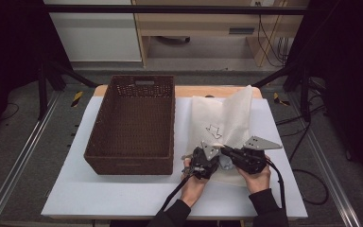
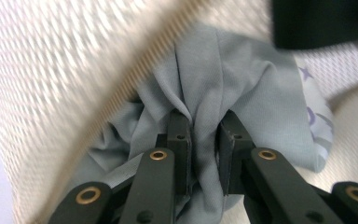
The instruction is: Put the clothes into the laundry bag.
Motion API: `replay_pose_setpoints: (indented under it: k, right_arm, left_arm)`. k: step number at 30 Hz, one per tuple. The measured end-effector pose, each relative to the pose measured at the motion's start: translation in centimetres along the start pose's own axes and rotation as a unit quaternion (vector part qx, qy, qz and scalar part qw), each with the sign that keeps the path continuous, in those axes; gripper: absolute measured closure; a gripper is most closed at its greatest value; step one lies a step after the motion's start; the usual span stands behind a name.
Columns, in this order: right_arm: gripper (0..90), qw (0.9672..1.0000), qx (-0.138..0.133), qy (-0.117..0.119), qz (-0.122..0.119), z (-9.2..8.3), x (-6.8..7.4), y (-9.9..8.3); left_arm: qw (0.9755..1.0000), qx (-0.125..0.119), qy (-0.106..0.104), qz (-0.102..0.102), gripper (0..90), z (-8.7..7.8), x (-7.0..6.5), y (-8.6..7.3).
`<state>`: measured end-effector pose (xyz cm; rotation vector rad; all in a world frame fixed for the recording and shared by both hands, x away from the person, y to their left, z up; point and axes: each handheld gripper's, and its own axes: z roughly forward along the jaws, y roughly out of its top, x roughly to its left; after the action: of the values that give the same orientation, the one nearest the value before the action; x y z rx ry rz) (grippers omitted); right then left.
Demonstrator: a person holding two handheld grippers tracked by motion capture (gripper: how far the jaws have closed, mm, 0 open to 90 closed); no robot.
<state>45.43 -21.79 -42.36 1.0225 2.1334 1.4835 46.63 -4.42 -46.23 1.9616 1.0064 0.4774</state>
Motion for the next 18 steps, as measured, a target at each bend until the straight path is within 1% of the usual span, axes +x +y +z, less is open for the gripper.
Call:
replay_pose_setpoints:
  k: [1, 2, 4, 6, 7, 8, 9, 10, 11, 12, 13, 15, 18]
  right_arm:
    - [88.5, 1.0000, -0.001, 0.001, 0.002, 0.0, 0.0, 0.0]
    - [88.5, 1.0000, -0.004, 0.002, 0.003, -0.1, 0.0, 0.0]
    - [88.5, 1.0000, -0.004, 0.002, 0.002, -0.2, 0.0, 0.1]
    - [88.5, 1.0000, -0.002, 0.001, 0.001, -0.2, -0.1, 0.0]
    - [88.5, 1.0000, -0.001, 0.001, -0.001, -0.2, -0.1, 0.0]
    - [88.5, 1.0000, 0.000, 0.000, 0.000, -0.1, -0.2, 0.0]
    - [88.5, 1.0000, 0.004, -0.002, -0.002, -0.1, -0.2, -0.1]
    - [88.4, 1.0000, 0.005, -0.004, -0.002, 0.0, -0.2, -0.2]
    - [88.4, 0.9999, 0.007, -0.007, -0.003, 0.0, -0.2, -0.2]
    - [88.4, 0.9999, 0.008, -0.011, -0.001, 0.0, -0.3, -0.2]
    - [88.4, 0.9998, 0.007, -0.016, -0.002, 0.0, -0.4, -0.3]
    - [88.3, 0.9997, 0.006, -0.022, 0.004, -0.1, -0.6, -0.4]
    - [88.1, 0.9994, 0.011, -0.032, 0.010, 0.0, -0.9, -0.5]
  left_arm:
    - [1.0000, 0.003, 0.001, -0.004, 77.1, 0.4, 0.3, 0.2]
    - [0.9999, 0.002, 0.009, -0.008, 77.0, 0.9, 0.5, 0.4]
    - [0.9998, 0.002, 0.020, -0.009, 76.8, 1.9, 1.0, 0.6]
    - [0.9997, 0.005, 0.017, -0.019, 76.2, 2.6, 1.7, 0.4]
    - [0.9996, 0.006, 0.011, -0.024, 75.7, 2.9, 2.0, 0.2]
    - [0.9997, 0.004, 0.002, -0.023, 75.0, 3.1, 2.1, 0.1]
    - [0.9999, 0.004, -0.003, -0.014, 73.9, 3.0, 2.2, 0.0]
    - [0.9999, 0.003, -0.009, -0.011, 72.4, 2.9, 2.3, 0.0]
    - [0.9997, 0.002, -0.018, -0.014, 69.8, 2.6, 2.3, 0.0]
    - [0.9994, -0.002, -0.030, -0.019, 65.7, 2.1, 2.3, -0.1]
    - [0.9992, -0.006, -0.036, -0.019, 61.7, 1.5, 2.2, -0.2]
    - [0.9990, -0.018, -0.041, -0.003, 53.7, 0.2, 1.9, -0.6]
    - [0.9987, -0.022, -0.035, 0.030, 47.5, -1.7, 1.5, -1.1]
